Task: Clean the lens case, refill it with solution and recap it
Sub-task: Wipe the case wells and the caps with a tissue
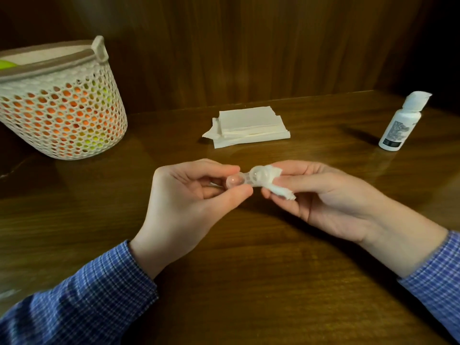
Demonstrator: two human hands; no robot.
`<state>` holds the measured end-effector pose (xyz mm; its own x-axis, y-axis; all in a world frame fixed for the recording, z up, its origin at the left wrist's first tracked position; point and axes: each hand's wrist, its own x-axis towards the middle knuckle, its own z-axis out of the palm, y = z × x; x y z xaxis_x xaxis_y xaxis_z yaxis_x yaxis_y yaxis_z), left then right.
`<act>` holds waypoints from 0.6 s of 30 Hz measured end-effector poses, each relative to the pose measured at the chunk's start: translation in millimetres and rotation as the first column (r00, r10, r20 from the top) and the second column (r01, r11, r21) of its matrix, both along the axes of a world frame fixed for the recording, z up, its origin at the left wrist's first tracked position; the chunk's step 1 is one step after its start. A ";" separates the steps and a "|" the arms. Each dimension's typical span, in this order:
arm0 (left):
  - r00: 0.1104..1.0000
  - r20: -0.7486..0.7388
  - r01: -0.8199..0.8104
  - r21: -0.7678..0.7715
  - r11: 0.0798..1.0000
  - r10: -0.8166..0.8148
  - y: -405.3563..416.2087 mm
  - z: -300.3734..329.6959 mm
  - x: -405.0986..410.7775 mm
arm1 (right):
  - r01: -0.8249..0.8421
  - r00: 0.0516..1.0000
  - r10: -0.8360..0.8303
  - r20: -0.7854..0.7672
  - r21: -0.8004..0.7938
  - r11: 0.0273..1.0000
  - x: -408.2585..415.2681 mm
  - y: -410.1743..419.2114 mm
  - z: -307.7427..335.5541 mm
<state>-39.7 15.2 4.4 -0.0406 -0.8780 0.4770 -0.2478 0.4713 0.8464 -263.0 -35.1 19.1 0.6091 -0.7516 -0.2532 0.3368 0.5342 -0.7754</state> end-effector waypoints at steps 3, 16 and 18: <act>0.991 0.122 -0.056 0.051 0.997 0.050 -2.6 -4.8 9.1 | 0.203 0.976 -0.202 -0.080 -0.001 0.979 -10.4 -9.0 6.5; 0.679 0.732 -0.098 0.017 0.995 0.055 -1.1 -3.8 20.1 | -0.022 0.487 -0.584 -0.650 -0.677 0.736 -20.3 -35.3 -13.2; 0.662 0.749 -0.092 0.038 0.995 0.033 -2.3 -1.7 22.6 | -0.126 0.442 -0.580 -0.684 -0.688 0.715 -20.9 -35.2 -13.6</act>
<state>-17.1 13.0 2.8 -0.3007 -0.9199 0.2519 -0.8372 0.3811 0.3923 -283.9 -70.3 5.5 0.1390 -0.9895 0.0386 -0.6066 -0.1159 -0.7865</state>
